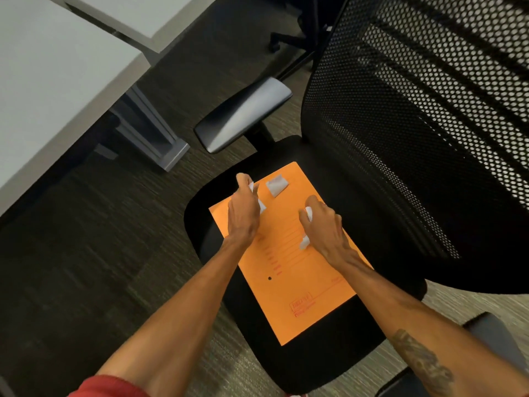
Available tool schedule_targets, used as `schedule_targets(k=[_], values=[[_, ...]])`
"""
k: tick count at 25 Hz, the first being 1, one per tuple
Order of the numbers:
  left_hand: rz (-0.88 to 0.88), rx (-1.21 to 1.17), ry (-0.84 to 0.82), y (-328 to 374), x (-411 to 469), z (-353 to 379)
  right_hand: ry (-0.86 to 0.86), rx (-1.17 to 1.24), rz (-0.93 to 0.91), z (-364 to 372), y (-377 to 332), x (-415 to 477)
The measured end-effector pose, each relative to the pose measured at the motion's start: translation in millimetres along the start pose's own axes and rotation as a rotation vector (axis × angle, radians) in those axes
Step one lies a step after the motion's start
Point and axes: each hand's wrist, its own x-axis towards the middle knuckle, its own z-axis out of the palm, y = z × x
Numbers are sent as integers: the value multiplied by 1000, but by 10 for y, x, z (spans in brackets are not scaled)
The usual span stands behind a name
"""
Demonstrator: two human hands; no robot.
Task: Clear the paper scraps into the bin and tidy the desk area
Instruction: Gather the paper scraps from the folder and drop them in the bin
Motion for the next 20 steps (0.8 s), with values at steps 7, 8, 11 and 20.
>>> schedule_targets(k=[7, 8, 11, 20], values=[[76, 390, -46, 284, 250, 450, -44, 119, 119, -4, 115, -279], [61, 428, -84, 258, 260, 503, -68, 118, 137, 2, 124, -320], [74, 517, -164, 157, 248, 614, -165, 106, 194, -3, 144, -430], [56, 327, -150, -253, -377, 57, -167, 241, 242, 56, -355, -549]])
